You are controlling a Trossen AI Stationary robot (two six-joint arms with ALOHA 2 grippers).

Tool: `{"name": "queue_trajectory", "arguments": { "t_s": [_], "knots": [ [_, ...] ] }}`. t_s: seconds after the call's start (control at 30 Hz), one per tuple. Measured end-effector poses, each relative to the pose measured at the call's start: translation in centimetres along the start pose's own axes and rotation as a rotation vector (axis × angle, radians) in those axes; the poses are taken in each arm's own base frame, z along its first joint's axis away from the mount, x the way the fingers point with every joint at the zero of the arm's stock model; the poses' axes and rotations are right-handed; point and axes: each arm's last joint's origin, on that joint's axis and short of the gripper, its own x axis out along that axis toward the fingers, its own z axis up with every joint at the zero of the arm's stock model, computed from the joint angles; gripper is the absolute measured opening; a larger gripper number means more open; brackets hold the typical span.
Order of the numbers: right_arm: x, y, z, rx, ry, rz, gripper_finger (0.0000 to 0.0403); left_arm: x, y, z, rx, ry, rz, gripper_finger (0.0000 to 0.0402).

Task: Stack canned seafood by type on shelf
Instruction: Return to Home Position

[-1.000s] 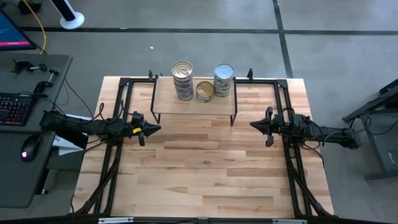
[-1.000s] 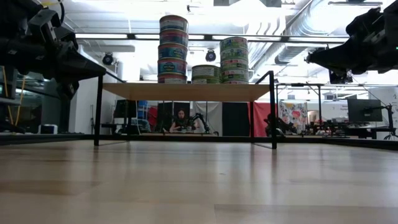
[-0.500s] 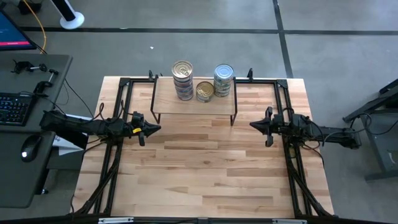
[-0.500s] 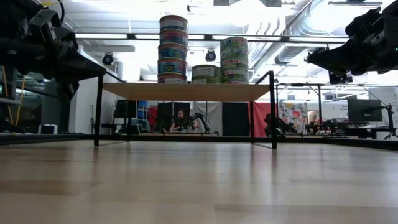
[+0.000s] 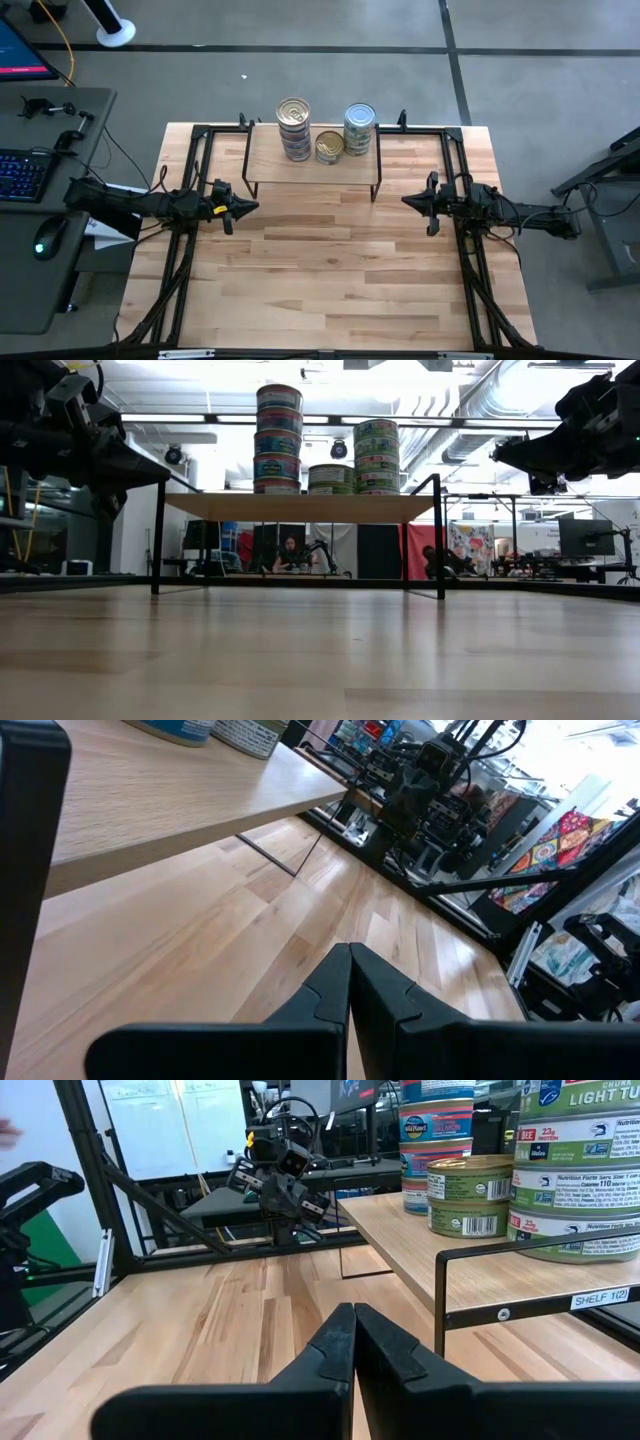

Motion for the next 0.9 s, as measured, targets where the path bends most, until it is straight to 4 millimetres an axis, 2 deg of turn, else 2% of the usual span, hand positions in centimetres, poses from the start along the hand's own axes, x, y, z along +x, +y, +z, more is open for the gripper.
{"name": "queue_trajectory", "arguments": {
  "t_s": [0.1, 0.37, 0.67, 0.9],
  "knots": [
    [0.0, 0.0, 0.0, 0.000, 0.000, 0.000, 0.0000, 0.0, 0.0, 0.0, 0.009, 0.003, 0.000, 0.0000],
    [0.0, 0.0, 0.0, 0.000, 0.000, 0.000, 0.0000, -0.2, 0.3, -0.1, 0.477, 0.007, 0.029, 0.0000],
    [0.0, 0.0, 0.0, 0.000, 0.000, -0.001, 0.0000, -1.0, 0.1, 0.6, 0.600, -0.021, -0.198, 0.0000],
    [0.0, 0.0, 0.0, 0.000, 0.000, 0.000, 0.0000, -1.7, -0.2, 1.3, 0.531, -0.114, -0.241, 0.0000]
  ]
}}
